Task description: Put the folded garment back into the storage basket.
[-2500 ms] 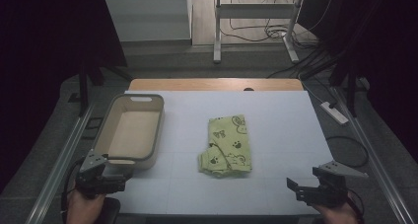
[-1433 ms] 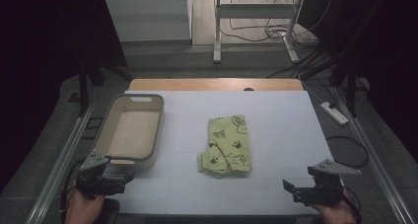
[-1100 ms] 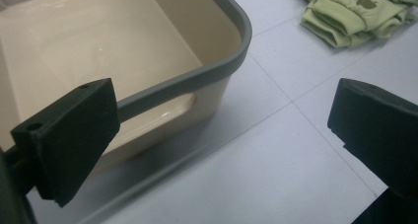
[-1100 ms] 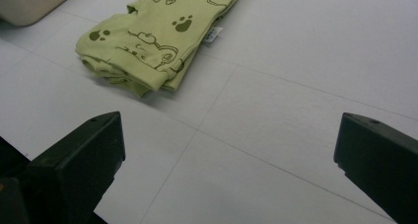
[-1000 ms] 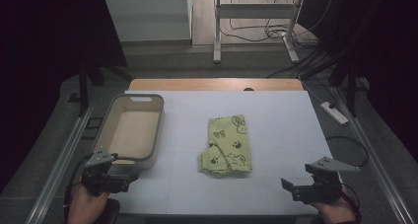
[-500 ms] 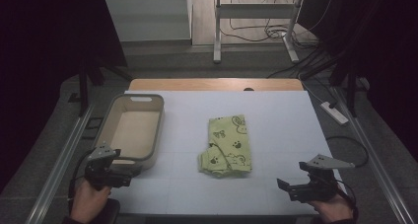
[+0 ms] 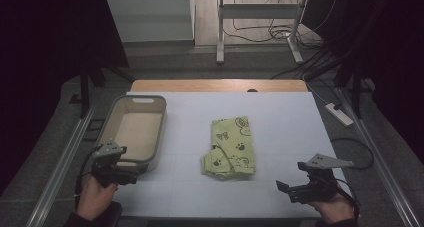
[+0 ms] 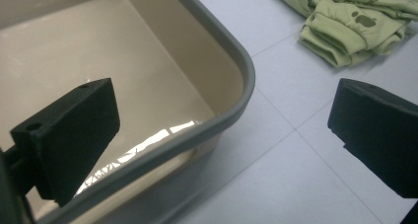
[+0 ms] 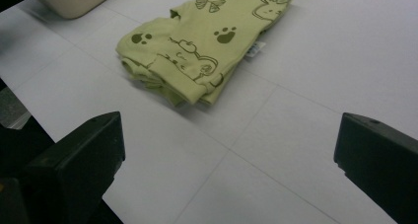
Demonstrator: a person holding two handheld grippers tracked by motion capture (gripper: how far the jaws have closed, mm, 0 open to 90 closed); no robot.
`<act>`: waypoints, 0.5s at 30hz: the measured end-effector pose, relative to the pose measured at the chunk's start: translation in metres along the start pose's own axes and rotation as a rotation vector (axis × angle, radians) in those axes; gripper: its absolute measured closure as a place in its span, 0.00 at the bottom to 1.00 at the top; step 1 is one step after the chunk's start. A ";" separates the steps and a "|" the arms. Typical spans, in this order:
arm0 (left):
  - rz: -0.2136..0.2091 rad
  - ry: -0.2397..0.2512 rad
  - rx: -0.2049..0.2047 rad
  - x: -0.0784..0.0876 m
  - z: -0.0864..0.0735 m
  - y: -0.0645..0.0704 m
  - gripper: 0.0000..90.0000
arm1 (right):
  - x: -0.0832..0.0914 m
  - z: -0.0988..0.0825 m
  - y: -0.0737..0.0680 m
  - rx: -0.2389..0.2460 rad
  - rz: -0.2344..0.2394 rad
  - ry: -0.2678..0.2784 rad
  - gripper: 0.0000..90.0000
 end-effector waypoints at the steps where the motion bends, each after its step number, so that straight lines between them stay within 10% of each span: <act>1: -0.003 0.003 0.001 -0.001 0.001 0.000 0.00 | -0.001 0.001 -0.001 0.003 0.004 -0.001 0.00; 15: -0.022 -0.017 -0.046 -0.012 0.017 0.003 0.00 | -0.012 0.010 -0.006 0.042 0.054 0.014 0.00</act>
Point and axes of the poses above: each handheld gripper's, and its own axes: x roughly backward along the jaws, z roughly out of its top, y roughly to its right, the point moved 1 cm from there along -x, roughly forward along the jaws, and after that the axes turned 4 degrees about x, right-handed, at the moved point
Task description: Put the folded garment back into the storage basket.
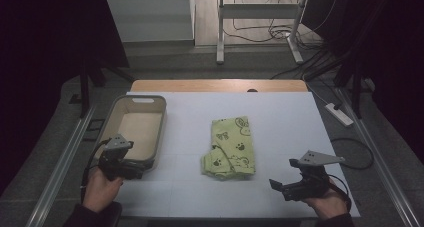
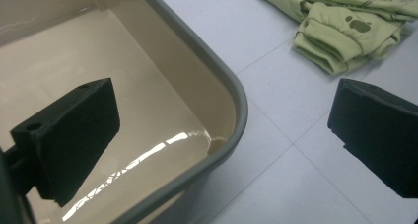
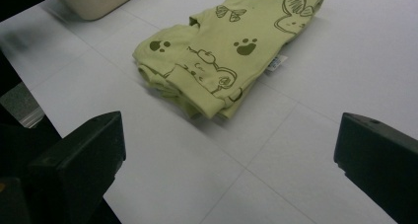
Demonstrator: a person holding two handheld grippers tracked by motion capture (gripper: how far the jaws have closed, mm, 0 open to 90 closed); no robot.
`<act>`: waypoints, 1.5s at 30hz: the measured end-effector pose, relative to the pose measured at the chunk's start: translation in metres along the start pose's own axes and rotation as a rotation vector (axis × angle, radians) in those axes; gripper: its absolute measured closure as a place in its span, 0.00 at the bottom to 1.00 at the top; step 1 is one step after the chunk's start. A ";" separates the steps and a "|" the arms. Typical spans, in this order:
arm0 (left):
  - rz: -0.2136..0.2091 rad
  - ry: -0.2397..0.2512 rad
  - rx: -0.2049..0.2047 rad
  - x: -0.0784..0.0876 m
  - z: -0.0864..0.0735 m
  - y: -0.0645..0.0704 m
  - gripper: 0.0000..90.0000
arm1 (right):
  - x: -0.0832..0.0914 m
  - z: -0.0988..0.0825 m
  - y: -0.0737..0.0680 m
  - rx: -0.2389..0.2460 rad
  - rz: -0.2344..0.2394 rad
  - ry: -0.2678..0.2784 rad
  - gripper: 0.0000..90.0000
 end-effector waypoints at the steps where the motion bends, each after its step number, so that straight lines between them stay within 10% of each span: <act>1: -0.004 0.001 0.001 -0.001 0.001 0.000 0.00 | 0.000 0.000 0.000 0.000 0.000 0.000 0.00; 45: -0.075 -0.001 -0.053 -0.064 0.065 0.030 0.00 | -0.035 0.019 -0.006 0.072 0.073 -0.043 0.00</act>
Point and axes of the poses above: each handheld gripper's, and its own axes: x roughly backward along the jaws, z roughly out of its top, y roughly to its right, the point moved 1 cm from there along -x, roughly forward along the jaws, and after that the axes turned 4 degrees about x, right-handed, at the moved point
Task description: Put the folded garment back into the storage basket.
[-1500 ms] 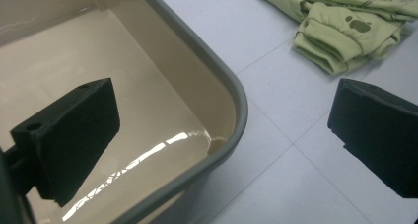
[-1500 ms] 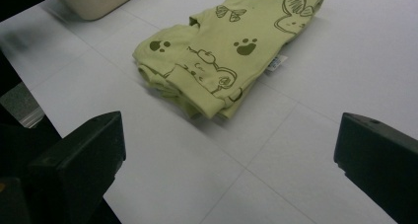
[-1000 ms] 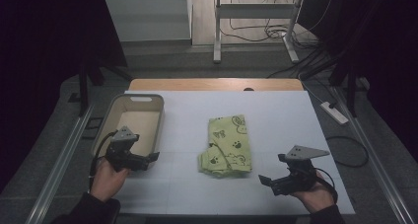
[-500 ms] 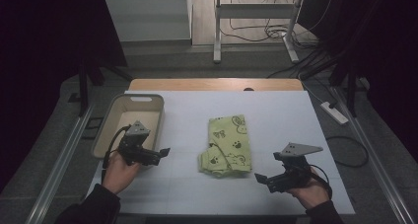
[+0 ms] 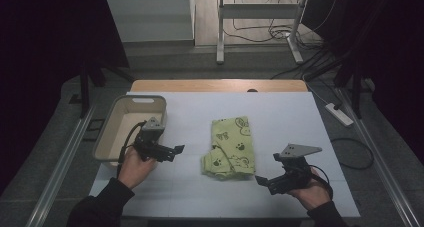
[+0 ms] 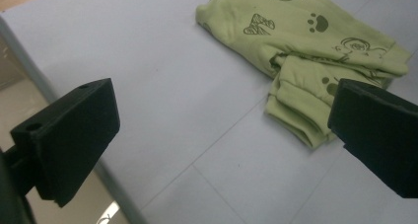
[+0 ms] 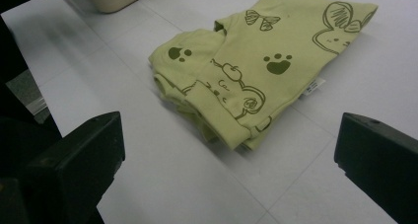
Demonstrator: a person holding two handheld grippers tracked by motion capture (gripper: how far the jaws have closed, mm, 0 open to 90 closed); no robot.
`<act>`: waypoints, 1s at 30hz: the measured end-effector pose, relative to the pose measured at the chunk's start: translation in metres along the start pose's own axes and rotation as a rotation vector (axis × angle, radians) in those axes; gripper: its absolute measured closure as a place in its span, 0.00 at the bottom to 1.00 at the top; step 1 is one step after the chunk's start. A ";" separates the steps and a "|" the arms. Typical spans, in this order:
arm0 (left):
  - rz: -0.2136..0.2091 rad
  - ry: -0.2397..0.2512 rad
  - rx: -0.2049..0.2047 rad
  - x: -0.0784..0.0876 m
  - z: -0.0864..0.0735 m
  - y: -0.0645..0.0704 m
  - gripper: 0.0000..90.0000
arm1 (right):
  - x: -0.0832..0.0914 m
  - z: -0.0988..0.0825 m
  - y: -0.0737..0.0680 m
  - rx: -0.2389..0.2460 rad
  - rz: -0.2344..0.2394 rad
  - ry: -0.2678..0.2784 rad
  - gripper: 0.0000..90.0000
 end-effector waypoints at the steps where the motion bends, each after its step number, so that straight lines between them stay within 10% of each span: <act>1: 0.001 0.000 -0.003 -0.002 0.002 0.001 0.00 | -0.001 0.000 0.000 0.006 0.001 -0.001 0.00; 30: 0.003 -0.038 -0.047 -0.065 0.039 0.007 0.00 | -0.029 0.008 -0.002 0.045 0.025 -0.092 0.00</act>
Point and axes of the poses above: each handheld gripper's, and its own axes: x roughly backward along the jaws, z roughly out of its top, y roughly to its right, the point moved 1 cm from there along -x, roughly forward along the jaws, and after that the axes turned 4 degrees about x, right-handed, at the moved point
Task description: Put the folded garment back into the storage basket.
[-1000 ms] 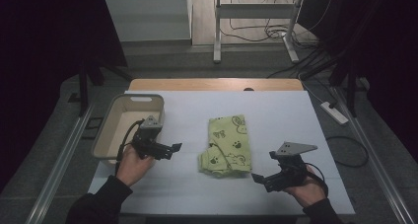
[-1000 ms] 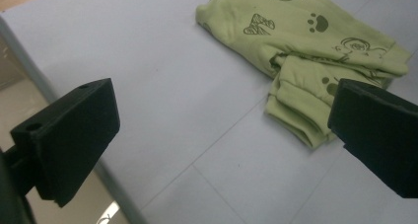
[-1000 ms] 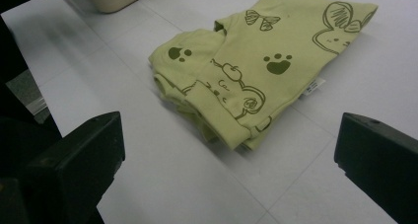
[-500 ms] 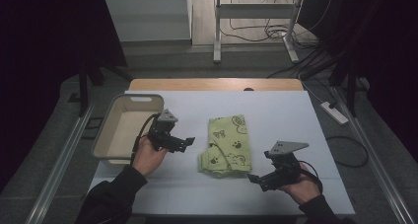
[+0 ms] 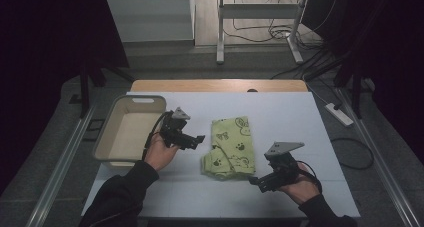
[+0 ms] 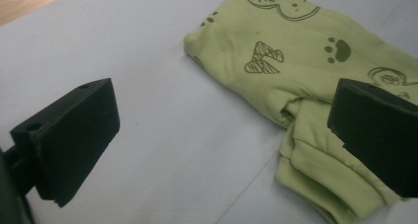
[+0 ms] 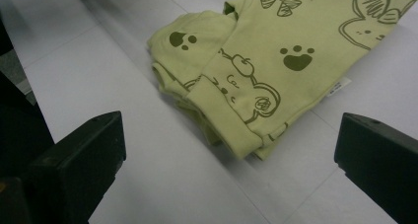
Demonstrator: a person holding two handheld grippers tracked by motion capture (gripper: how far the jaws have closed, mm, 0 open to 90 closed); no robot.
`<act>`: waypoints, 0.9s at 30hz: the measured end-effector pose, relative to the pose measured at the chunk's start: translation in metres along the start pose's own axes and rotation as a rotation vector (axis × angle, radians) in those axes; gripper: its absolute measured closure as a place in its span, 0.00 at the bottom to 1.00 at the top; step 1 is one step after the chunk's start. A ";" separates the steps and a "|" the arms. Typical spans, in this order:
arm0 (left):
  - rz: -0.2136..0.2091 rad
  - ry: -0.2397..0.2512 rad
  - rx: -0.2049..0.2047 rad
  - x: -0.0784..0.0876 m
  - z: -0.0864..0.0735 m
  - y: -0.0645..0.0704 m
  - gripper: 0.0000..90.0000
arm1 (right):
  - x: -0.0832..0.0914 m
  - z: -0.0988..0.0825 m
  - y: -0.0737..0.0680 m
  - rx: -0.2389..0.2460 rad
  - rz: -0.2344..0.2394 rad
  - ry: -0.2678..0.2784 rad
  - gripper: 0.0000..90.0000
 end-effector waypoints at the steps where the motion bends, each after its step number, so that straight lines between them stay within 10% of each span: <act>1: -0.002 0.001 0.002 -0.002 0.001 0.000 0.00 | -0.001 0.001 0.000 0.001 0.002 -0.001 0.00; 27: -0.020 -0.027 -0.006 -0.057 0.024 -0.008 0.00 | -0.031 0.014 0.000 0.048 0.053 -0.064 0.00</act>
Point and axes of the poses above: each handheld gripper's, and its own axes: x roughly backward along the jaws, z roughly out of its top, y roughly to its right, the point moved 1 cm from there along -x, roughly forward along the jaws, and after that the axes turned 4 degrees about x, right-handed, at the moved point
